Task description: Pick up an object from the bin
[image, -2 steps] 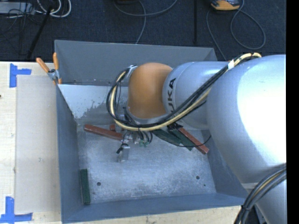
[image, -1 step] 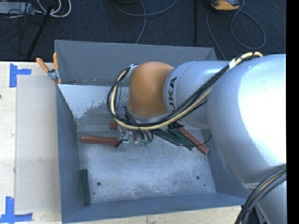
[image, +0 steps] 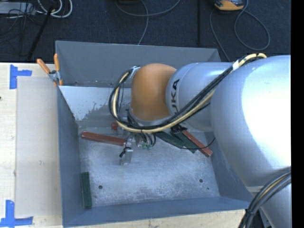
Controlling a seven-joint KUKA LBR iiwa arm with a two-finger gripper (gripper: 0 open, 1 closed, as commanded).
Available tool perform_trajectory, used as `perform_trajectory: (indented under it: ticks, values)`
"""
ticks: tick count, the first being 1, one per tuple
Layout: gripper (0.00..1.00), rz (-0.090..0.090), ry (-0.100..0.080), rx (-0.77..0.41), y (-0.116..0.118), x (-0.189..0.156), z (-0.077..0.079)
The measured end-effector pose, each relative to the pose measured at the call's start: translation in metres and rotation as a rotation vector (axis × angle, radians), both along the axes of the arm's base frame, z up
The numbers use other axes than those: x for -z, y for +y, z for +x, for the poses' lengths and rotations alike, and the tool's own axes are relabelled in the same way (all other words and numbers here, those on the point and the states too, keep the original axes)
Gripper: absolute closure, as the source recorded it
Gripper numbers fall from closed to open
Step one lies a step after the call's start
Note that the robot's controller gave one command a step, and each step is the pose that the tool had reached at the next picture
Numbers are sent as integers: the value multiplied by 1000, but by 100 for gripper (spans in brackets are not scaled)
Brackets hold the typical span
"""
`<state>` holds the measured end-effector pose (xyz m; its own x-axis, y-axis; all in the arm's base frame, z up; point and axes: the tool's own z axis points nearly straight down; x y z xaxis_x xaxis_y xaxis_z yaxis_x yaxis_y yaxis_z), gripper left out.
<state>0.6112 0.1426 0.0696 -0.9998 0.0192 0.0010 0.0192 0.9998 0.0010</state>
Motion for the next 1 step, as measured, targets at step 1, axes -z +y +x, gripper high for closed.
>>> perform_trajectory:
  ticks: [1]
  values:
    - [100, 1, -2, 2, 0, -1, 1]
